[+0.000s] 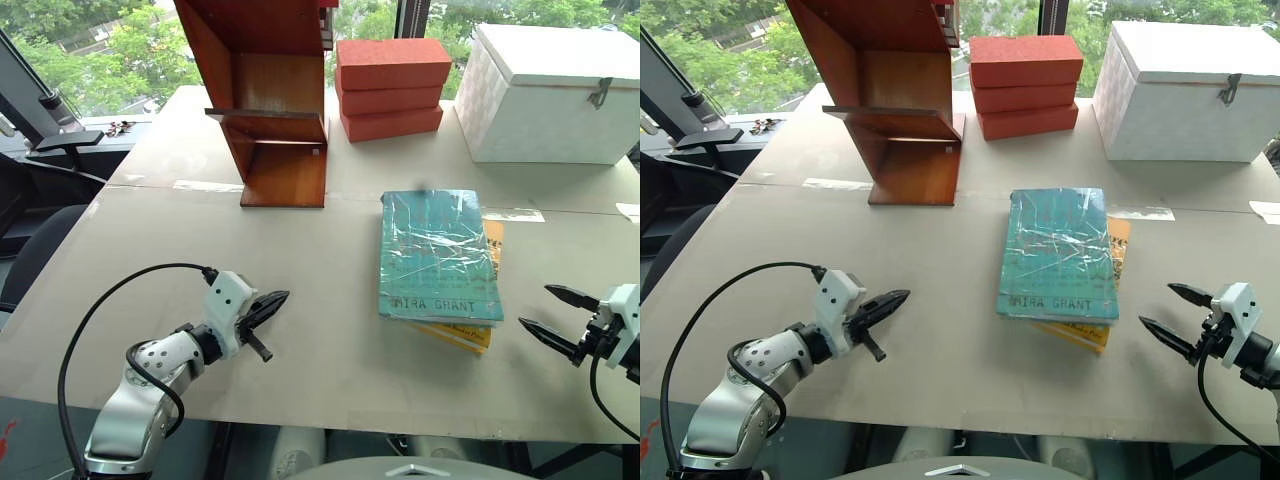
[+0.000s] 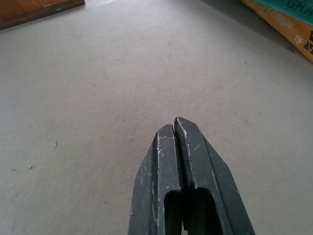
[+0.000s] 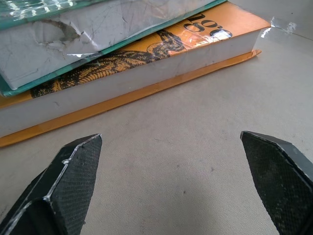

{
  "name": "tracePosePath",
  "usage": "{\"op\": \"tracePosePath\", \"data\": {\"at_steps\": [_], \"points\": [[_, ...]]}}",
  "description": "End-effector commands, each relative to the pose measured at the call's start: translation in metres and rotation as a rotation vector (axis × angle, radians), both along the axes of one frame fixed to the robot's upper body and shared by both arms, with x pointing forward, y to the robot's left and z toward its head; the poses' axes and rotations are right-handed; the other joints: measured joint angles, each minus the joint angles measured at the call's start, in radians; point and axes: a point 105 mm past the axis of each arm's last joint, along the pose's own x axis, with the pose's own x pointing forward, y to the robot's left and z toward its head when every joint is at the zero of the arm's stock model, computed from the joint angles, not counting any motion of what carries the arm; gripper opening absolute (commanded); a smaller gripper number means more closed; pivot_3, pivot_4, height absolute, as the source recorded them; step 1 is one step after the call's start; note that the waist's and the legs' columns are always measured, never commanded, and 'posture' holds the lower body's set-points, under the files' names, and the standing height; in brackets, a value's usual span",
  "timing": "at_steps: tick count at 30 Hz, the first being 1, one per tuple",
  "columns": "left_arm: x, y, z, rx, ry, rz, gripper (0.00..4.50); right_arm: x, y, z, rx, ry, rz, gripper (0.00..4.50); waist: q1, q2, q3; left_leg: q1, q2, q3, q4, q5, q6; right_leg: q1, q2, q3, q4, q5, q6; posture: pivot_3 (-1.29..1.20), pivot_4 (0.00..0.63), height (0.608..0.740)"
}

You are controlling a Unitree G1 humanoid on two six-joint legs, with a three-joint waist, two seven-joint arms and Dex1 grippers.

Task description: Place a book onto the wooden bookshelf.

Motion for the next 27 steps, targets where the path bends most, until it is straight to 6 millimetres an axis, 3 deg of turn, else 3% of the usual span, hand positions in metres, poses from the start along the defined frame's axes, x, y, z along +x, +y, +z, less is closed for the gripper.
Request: {"op": "tracePosePath", "data": {"at_steps": [1,27], "points": [[-0.001,0.0013,0.0117,0.004,-0.05,-0.003,0.02,0.0016,-0.0005,0.0076,-0.019,-0.018,0.013,4.5,0.0,0.0,0.0,0.0,0.0,0.0,0.0,0.0,0.0,0.0,0.0,0.0,0.0,0.0,0.0,0.0,0.15,0.72],[0.008,0.0037,0.0118,0.041,-0.061,-0.064,0.02,-0.0051,0.0017,0.0049,-0.003,-0.007,-0.039,4.5,0.0,0.0,0.0,0.0,0.0,0.0,0.0,0.0,0.0,0.0,0.0,0.0,0.0,0.0,0.0,0.0,0.15,0.72]]}}
